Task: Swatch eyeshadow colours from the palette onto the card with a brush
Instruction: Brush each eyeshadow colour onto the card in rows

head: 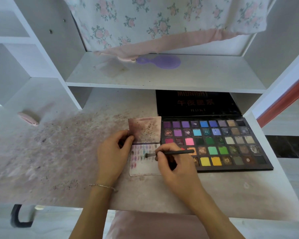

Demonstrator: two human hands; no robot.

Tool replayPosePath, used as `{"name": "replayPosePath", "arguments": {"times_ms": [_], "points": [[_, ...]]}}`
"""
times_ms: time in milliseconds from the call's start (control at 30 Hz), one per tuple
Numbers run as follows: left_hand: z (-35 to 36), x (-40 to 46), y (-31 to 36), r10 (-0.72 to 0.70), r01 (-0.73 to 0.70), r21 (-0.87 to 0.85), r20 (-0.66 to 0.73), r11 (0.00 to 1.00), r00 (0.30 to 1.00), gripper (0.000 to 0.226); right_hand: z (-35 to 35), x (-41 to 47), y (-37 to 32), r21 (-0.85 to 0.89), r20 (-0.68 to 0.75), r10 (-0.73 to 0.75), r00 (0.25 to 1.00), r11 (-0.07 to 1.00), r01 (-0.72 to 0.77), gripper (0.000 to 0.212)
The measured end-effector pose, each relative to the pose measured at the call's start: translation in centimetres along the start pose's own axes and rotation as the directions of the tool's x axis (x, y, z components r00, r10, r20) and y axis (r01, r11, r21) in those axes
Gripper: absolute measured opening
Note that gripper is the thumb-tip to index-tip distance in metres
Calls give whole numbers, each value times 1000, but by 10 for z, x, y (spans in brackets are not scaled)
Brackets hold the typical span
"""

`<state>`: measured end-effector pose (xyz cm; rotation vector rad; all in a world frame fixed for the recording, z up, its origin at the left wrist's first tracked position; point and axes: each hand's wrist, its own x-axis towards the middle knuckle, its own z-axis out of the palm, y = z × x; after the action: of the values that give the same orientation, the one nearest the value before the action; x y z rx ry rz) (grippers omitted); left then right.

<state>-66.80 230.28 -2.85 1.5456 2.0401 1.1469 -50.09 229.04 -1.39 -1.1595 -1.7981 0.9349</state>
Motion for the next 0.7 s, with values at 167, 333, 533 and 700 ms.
{"name": "replayPosePath", "arguments": {"times_ms": [167,333,533,700], "points": [[0,0,1,-5,5,-15,2,1000,1000,17,10,3,-3,-1,36,-5,999,1000,5,8],[0,0,0,6,-6,-4,-1,1000,1000,16,10,3,-2,-8,57,6,998,1000,-5,17],[1,0,-1,1,-1,-5,-4,1000,1000,16,11,3,-1,-63,99,15,995,998,-8,11],[1,-1,-2,0,0,18,-10,1000,1000,17,11,2,-1,-69,114,43,993,997,-35,13]]}}
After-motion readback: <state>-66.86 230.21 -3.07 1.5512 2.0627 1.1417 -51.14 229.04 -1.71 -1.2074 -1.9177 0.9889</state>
